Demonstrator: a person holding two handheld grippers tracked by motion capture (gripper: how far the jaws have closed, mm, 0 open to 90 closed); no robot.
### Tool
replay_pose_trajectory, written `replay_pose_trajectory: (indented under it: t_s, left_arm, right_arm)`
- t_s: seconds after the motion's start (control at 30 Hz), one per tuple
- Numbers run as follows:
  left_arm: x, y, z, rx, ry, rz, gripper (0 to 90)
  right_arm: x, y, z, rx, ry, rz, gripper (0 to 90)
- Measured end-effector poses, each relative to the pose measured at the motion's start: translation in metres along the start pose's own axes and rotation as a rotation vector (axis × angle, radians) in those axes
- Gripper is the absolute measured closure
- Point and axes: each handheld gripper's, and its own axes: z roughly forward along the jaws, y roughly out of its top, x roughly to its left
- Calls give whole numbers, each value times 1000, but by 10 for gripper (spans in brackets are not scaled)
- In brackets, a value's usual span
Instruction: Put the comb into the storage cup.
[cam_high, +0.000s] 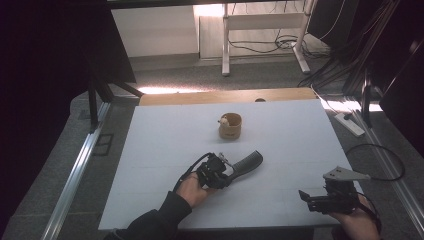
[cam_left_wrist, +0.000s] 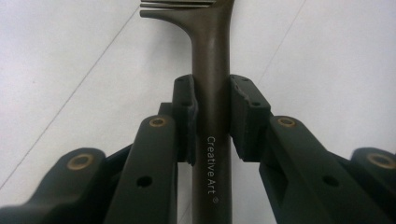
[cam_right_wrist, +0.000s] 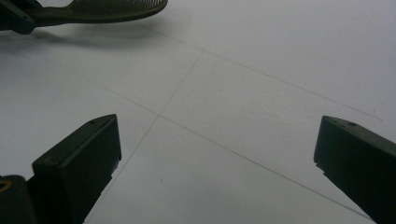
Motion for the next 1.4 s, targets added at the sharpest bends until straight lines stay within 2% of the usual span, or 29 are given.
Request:
replay_pose_trajectory:
  t_s: [0.1,0.17,0.33,0.63,0.9,1.4]
  left_arm:
    - [0,-1,-4,-20,2,2,723]
    - [-1,-2,-5,-52,-2,-15,723]
    - [0,-5,-12,-88,-9,-7,723]
    - [2,-10,-22,-125,-33,8,723]
    - [0,-15,-35,-181,-23,28,723]
    - [-2,-30,-59,-305,1,26,722]
  right_arm:
    - [0,0,0,-1,1,-1,14]
    - [0,0,0,-1,2,-1,13]
    - [0,0,0,-1,2,-3,14]
    - [0,0,0,0,5,-7,14]
    - [1,0,-1,-2,13,-11,10]
    - [1,0,-2,-18,47,-25,0]
